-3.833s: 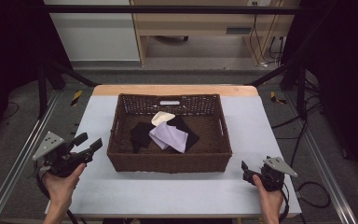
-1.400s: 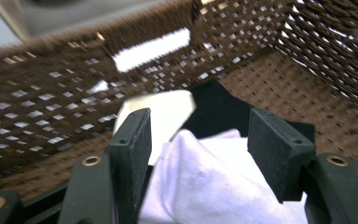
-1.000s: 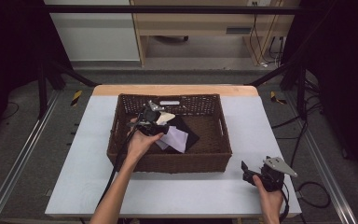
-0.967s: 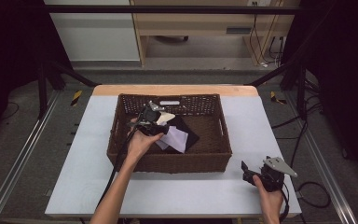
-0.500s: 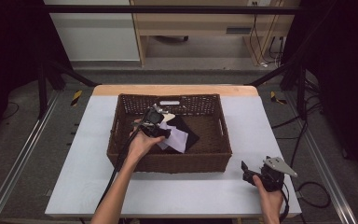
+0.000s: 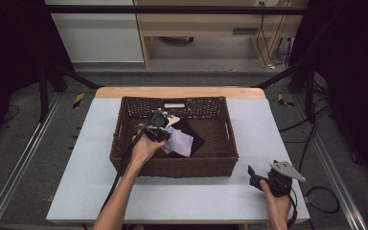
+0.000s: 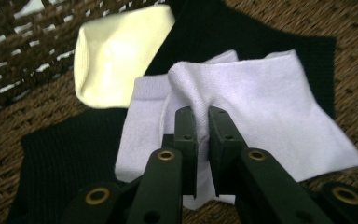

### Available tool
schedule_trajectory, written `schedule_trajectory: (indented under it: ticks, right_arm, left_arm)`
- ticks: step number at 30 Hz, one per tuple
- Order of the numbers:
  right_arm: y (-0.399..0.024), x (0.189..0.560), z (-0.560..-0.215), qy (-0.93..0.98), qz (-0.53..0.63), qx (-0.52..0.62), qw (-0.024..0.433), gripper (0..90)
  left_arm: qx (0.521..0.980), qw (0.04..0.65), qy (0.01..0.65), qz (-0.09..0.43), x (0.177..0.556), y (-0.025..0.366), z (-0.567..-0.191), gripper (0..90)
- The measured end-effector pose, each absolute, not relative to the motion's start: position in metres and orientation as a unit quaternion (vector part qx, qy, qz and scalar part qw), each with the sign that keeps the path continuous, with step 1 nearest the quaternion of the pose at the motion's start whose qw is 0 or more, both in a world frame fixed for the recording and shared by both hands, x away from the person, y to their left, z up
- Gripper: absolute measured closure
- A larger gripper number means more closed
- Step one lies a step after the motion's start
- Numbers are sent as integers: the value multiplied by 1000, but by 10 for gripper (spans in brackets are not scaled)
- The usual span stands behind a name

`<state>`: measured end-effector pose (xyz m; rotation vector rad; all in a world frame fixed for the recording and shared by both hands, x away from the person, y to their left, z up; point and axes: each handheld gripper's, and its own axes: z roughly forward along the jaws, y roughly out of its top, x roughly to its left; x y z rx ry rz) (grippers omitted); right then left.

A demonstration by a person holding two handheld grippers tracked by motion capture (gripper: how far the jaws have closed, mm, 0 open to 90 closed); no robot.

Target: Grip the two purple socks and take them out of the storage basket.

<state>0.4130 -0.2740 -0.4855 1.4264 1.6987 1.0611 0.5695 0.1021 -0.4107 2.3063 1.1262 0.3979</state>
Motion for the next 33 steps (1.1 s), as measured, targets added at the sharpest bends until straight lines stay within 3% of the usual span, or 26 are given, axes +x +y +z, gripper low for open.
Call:
schedule_trajectory:
  ticks: [17, 33]
  right_arm:
    - [-274, 414, -485, 653, 406, 547, 331, 50]
    - [-274, 413, -485, 651, 407, 549, 332, 50]
  left_arm:
    - [788, 452, 371, 195, 546, 119, -378, 834]
    - [740, 528, 348, 229, 505, 132, -333, 837]
